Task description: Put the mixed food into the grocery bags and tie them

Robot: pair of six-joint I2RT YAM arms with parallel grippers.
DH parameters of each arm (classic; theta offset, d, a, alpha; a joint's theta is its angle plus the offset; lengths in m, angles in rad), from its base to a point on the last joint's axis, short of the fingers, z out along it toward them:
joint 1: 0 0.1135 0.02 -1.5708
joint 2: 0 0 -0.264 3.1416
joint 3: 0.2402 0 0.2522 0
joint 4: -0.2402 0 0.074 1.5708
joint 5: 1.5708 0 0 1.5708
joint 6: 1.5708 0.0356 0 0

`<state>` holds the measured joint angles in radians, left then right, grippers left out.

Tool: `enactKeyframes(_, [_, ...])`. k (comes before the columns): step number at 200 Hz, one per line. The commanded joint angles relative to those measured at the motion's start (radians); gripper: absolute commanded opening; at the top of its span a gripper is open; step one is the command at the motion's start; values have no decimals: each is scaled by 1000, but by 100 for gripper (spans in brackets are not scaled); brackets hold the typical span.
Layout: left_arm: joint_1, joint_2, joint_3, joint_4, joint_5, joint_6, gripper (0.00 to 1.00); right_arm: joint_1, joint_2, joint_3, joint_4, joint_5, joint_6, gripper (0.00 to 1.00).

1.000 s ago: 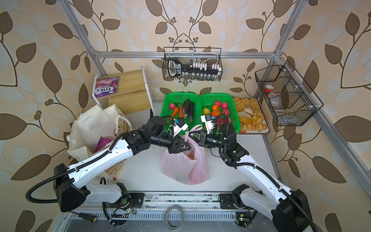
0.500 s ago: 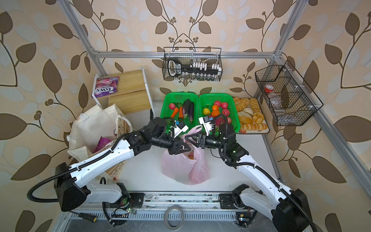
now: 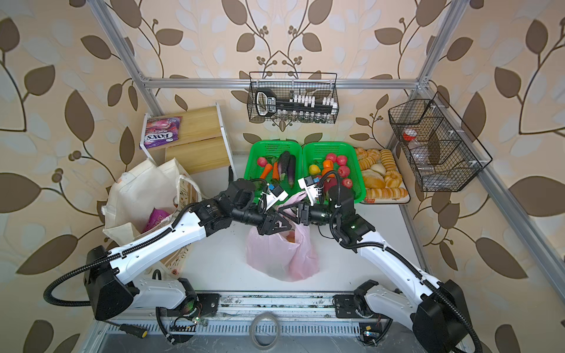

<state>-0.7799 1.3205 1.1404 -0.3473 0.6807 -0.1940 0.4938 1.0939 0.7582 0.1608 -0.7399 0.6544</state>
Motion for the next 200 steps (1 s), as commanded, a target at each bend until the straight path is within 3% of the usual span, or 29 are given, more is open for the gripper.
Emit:
enactKeyframes(1, [-10,5,-2,24,26,11,30,5,7,36,-17,7,-17,37])
enactKeyframes(25, [-12,1,2,17,22,17,30,4,-1,33,-8,24,-21,18])
enactKeyframes(61, [-13,-15,19,1,19,22,33,2,-8,27,10,26,-31,6])
enactKeyframes(109, [-13,-105,61,-83,3,48,61,-5,-13,16,25,48,-52,2])
enactKeyframes(146, [-13,-166,69,-107,-8,45,71,-4,-12,16,42,51,-54,1])
enactKeyframes(163, [-13,-186,103,-169,-105,81,74,-4,-14,16,42,50,-56,1])
enactKeyframes(200, [-6,-168,157,-273,-322,214,99,-3,-25,6,54,39,-65,1])
